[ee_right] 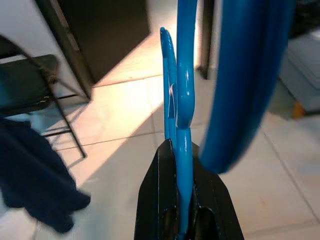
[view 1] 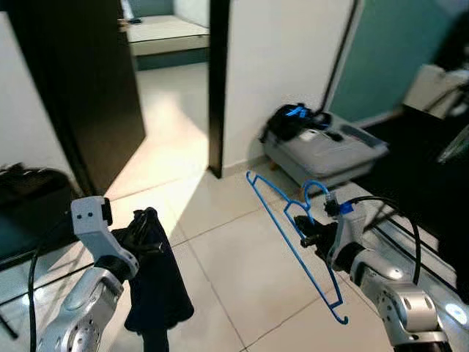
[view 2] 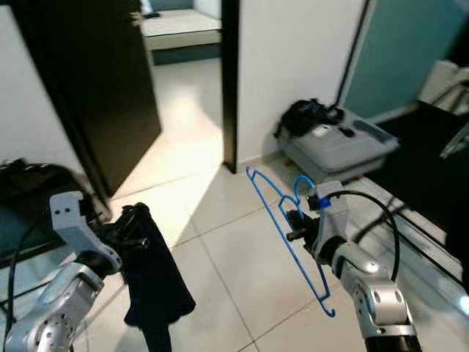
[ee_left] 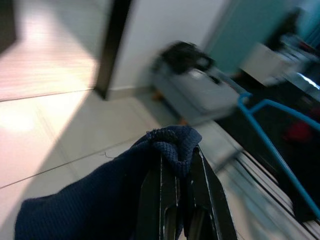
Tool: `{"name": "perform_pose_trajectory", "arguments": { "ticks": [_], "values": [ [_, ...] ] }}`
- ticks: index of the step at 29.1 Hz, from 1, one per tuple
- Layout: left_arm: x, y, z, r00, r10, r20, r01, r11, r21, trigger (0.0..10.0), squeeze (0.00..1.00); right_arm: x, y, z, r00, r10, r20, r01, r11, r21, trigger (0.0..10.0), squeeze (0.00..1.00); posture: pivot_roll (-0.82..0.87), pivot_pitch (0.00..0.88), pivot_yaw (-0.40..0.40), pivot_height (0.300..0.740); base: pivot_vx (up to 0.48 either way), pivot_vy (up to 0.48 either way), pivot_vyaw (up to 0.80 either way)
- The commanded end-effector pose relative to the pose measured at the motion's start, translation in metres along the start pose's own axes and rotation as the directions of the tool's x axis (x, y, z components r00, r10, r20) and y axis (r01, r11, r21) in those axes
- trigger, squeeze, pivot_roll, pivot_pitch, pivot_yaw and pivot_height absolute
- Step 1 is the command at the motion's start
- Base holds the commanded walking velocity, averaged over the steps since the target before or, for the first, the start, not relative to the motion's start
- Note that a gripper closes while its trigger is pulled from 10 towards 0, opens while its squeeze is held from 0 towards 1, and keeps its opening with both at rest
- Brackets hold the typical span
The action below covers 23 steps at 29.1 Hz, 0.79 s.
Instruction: Hang hanger
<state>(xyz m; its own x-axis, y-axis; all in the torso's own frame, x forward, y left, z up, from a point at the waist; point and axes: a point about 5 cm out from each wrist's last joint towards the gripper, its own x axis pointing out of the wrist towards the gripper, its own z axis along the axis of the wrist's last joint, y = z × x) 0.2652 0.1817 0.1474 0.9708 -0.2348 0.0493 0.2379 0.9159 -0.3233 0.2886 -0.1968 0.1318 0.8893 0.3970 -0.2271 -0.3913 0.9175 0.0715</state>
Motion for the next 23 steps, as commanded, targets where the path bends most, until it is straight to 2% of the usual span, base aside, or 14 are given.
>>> {"name": "perform_pose_trajectory", "arguments": {
  "ticks": [1,3,4,6,7,9,10,12,14,15,16,17,18,23],
  "values": [
    [0.002,0.001,0.001,0.999,-0.034,-0.019,0.035,0.997,0.064,10.0,0.0,0.0,0.001,0.001,1.0,0.01,0.014,-0.01,1.0,0.013,10.0,0.0,-0.03,0.0,0.005,0.735,0.0,0.0,-0.8],
    [0.003,0.001,0.001,0.999,-0.047,-0.027,0.049,0.995,0.088,10.0,0.0,0.0,0.001,0.001,1.0,0.01,0.015,-0.011,1.0,0.015,10.0,0.0,-0.03,0.0,0.005,0.735,0.0,0.0,-0.8],
    [0.007,-0.001,0.005,0.996,-0.085,-0.033,0.089,0.979,0.182,10.0,0.0,0.0,0.001,0.001,1.0,0.013,0.017,-0.013,1.0,0.017,10.0,0.0,-0.04,0.0,0.016,0.735,0.0,0.0,-0.8],
    [0.018,-0.006,0.018,0.98,-0.192,-0.048,0.196,0.907,0.372,10.0,0.0,0.001,0.003,0.001,0.999,0.024,0.022,-0.024,1.0,0.019,10.0,0.0,-0.04,0.0,0.022,0.735,0.0,0.0,-0.8],
    [0.018,-0.006,0.018,0.98,-0.192,-0.048,0.196,0.907,0.372,10.0,0.0,0.001,0.003,0.001,0.999,0.024,0.022,-0.024,1.0,0.019,10.0,0.0,-0.04,0.0,0.022,0.735,0.0,0.0,-0.8],
    [0.029,-0.011,0.033,0.961,-0.27,-0.06,0.264,0.829,0.494,10.0,0.0,0.001,0.004,0.001,0.999,0.029,0.028,-0.03,0.999,0.024,10.0,0.0,-0.05,0.0,0.036,0.735,0.0,0.0,-0.8],
    [0.029,-0.011,0.033,0.961,-0.27,-0.06,0.264,0.829,0.494,10.0,0.0,0.001,0.004,0.001,0.999,0.029,0.028,-0.03,0.999,0.024,10.0,0.0,-0.05,0.0,0.036,0.735,0.0,0.0,-0.8],
    [0.039,-0.014,0.05,0.955,-0.295,-0.031,0.262,0.789,0.556,10.0,0.0,0.002,0.006,0.001,0.998,0.041,0.041,-0.042,0.999,0.025,10.0,0.0,-0.06,0.0,0.049,0.735,0.0,0.0,-0.8],
    [0.042,-0.015,0.055,0.953,-0.302,-0.022,0.26,0.78,0.57,10.0,0.0,0.001,0.007,0.001,0.998,0.046,0.045,-0.047,0.999,0.025,10.0,0.0,-0.06,0.0,0.049,0.735,0.0,0.0,-0.8],
    [0.046,-0.015,0.061,0.953,-0.303,-0.018,0.253,0.758,0.602,10.0,0.0,0.001,0.009,0.003,0.996,0.069,0.056,-0.07,0.997,0.016,10.0,0.0,-0.06,0.0,0.054,0.735,0.0,0.0,-0.8],
    [0.046,-0.015,0.061,0.953,-0.303,-0.018,0.253,0.758,0.602,10.0,0.0,0.001,0.009,0.003,0.996,0.069,0.056,-0.07,0.997,0.016,10.0,0.0,-0.06,0.0,0.054,0.735,0.0,0.0,-0.8],
    [0.049,-0.014,0.068,0.951,-0.31,-0.017,0.25,0.733,0.633,10.0,0.0,0.0,0.012,0.007,0.992,0.099,0.076,-0.099,0.995,-0.004,10.0,0.0,-0.06,0.0,0.057,0.735,0.0,0.0,-0.8],
    [0.051,-0.012,0.075,0.948,-0.319,-0.022,0.252,0.703,0.665,10.0,0.0,-0.001,0.016,0.011,0.987,0.128,0.092,-0.125,0.992,-0.033,10.0,0.0,-0.06,0.0,0.057,0.735,0.0,0.0,0.0],
    [0.052,-0.009,0.084,0.941,-0.336,-0.038,0.264,0.661,0.702,10.0,0.0,-0.003,0.02,0.017,0.98,0.167,0.108,-0.158,0.983,-0.09,10.0,0.0,-0.05,0.0,0.057,0.735,0.0,0.0,0.0]
  ]
}}
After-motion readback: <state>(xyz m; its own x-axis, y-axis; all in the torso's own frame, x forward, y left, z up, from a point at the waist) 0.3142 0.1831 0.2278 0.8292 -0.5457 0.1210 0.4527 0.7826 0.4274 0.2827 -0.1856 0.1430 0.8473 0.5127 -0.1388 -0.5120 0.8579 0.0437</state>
